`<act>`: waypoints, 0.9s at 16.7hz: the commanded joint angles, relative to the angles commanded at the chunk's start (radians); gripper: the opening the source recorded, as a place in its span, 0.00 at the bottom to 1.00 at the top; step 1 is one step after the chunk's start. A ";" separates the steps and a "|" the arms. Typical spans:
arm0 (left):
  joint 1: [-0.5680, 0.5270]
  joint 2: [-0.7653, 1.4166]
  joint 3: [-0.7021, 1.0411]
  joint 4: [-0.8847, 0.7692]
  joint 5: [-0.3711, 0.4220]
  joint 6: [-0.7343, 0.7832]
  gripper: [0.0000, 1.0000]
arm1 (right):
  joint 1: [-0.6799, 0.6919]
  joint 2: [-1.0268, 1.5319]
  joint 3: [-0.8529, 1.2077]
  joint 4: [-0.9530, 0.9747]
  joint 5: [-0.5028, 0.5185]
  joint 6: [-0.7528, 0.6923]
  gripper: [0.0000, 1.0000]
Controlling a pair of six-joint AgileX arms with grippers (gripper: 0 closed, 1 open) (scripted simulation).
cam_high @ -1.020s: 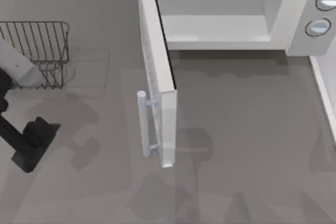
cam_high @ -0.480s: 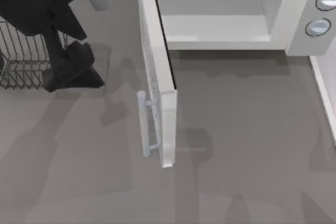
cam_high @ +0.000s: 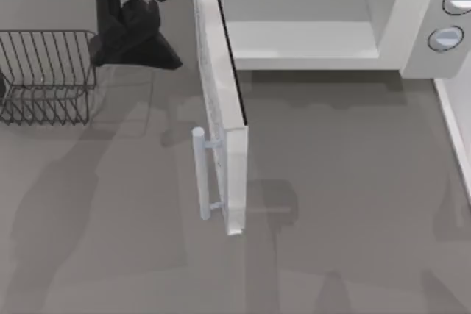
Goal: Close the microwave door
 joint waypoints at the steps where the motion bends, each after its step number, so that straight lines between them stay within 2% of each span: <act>1: 0.000 0.001 0.001 0.000 0.000 0.000 1.00 | 0.000 0.000 0.000 0.000 0.000 0.000 1.00; 7: -0.002 -0.003 -0.017 0.018 -0.002 -0.005 1.00 | 0.000 0.000 0.000 0.000 0.000 0.000 1.00; 15: -0.086 -0.011 -0.282 0.312 -0.026 -0.089 1.00 | 0.000 0.000 0.000 0.000 0.000 0.000 1.00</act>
